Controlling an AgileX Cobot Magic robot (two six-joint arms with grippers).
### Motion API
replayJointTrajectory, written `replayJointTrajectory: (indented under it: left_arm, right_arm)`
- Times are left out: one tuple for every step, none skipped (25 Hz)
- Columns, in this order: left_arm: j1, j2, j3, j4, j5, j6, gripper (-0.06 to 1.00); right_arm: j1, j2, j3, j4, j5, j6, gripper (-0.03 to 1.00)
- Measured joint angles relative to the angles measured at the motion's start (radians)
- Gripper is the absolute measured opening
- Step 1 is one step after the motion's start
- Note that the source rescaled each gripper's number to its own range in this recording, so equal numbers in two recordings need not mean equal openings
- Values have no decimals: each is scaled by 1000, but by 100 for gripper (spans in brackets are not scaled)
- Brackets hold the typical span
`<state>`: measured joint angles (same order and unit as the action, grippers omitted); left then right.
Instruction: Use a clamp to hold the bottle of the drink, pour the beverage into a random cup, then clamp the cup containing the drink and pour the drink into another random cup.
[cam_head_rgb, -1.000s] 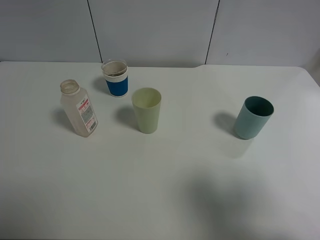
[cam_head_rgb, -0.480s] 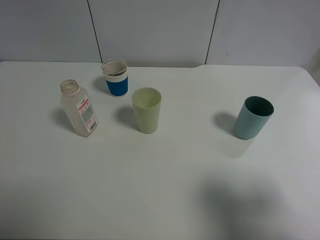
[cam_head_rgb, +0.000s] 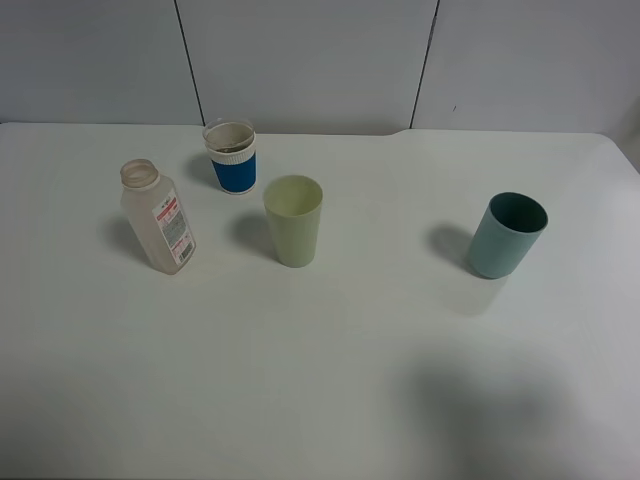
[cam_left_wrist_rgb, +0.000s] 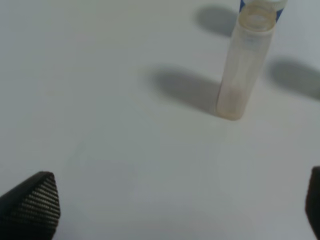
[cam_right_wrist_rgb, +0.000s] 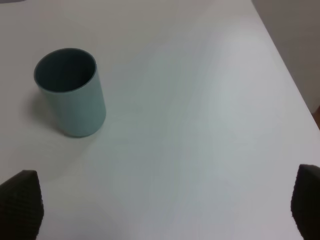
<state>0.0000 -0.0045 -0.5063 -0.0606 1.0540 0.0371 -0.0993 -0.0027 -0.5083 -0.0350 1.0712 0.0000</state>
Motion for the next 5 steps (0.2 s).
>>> replayJointTrajectory:
  left_arm:
    - [0, 0, 0, 0, 0, 0, 100]
    - [0, 0, 0, 0, 0, 0, 100]
    - [0, 0, 0, 0, 0, 0, 100]
    - [0, 0, 0, 0, 0, 0, 100]
    - [0, 0, 0, 0, 0, 0, 100]
  right_arm:
    - [0, 0, 0, -1, 0, 0, 99]
    - [0, 0, 0, -1, 0, 0, 99]
    - [0, 0, 0, -1, 0, 0, 99]
    - [0, 0, 0, -1, 0, 0, 99]
    - [0, 0, 0, -1, 0, 0, 99]
